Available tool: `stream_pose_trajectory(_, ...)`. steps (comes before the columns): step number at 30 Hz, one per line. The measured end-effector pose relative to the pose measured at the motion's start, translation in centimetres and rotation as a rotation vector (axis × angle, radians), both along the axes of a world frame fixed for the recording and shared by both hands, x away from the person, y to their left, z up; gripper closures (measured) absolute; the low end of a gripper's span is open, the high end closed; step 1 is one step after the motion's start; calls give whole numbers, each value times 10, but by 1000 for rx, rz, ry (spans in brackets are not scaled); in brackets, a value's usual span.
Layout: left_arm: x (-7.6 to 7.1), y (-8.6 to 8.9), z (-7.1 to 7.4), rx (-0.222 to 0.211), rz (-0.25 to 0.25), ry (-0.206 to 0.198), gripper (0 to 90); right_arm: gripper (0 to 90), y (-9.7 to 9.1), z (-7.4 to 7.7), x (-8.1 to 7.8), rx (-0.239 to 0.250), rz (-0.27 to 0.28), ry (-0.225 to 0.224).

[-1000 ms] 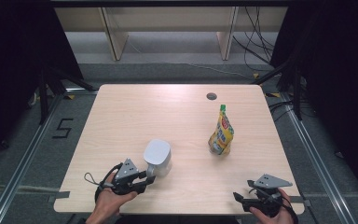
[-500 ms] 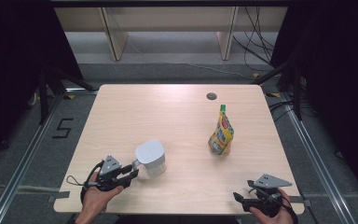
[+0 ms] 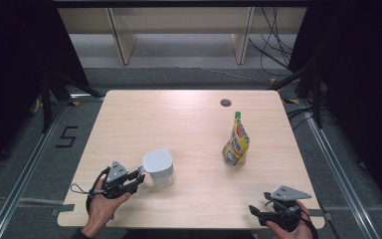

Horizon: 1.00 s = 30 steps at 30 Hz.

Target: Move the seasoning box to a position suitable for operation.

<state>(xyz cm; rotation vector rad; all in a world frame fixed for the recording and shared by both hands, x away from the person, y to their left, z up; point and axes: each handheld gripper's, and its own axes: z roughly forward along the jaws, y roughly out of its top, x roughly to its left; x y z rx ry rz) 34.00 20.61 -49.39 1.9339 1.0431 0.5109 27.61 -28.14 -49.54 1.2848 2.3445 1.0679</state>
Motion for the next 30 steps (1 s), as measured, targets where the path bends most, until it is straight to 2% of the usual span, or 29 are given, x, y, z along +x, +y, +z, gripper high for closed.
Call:
stream_pose_trajectory(2,1,-1,-1,2,-6,-7,692,265,-1,0,1,-15,6,-8)
stream_pose_trajectory(3,2,2,1,41,-18,-8,694,265,-2,0,2,-22,17,-22)
stream_pose_trajectory(4,3,2,1,38,-34,-14,695,265,-1,0,2,-14,14,-16)
stream_pose_trajectory(5,4,0,-1,4,-21,-22,696,265,-1,-1,1,-10,13,-17)
stream_pose_trajectory(6,6,0,-2,-4,-25,-16,698,265,1,0,0,4,-1,-1)
stream_pose_trajectory(8,9,2,-1,25,-47,-29,703,265,-1,0,2,-22,18,-33)
stream_pose_trajectory(9,9,-1,-3,-13,-34,-30,706,265,0,-1,1,-2,8,-10)
stream_pose_trajectory(11,11,-2,-2,3,-59,-47,713,265,-1,0,1,-20,15,-14)
stream_pose_trajectory(12,9,-4,-2,-3,-39,-34,716,265,-1,-1,2,-12,13,-17)
stream_pose_trajectory(14,10,-7,-3,-13,-58,-28,720,265,-1,0,1,-18,12,-8)
stream_pose_trajectory(16,8,-11,-2,-16,-74,-21,724,265,-1,0,2,-17,21,-18)
stream_pose_trajectory(17,6,-14,-2,-15,-75,-16,728,265,1,-1,0,5,0,1)
stream_pose_trajectory(18,5,-17,-2,-26,-85,-26,816,265,0,-1,0,-1,7,-7)
stream_pose_trajectory(19,2,-20,-1,-12,-87,-31,808,265,-1,-1,2,-9,15,-16)
stream_pose_trajectory(20,1,-22,0,-18,-91,-26,806,265,-1,0,1,-22,14,-14)
stream_pose_trajectory(24,0,-23,2,-11,-83,-32,807,265,-1,-1,2,-9,22,-23)
stream_pose_trajectory(25,0,-22,2,17,-95,-34,818,265,-1,0,2,-17,22,-20)
stream_pose_trajectory(26,-1,-24,2,9,-87,-40,818,265,-1,0,2,-17,22,-20)
stream_pose_trajectory(30,-5,-24,3,24,-98,-40,821,265,-1,-1,2,-10,19,-22)
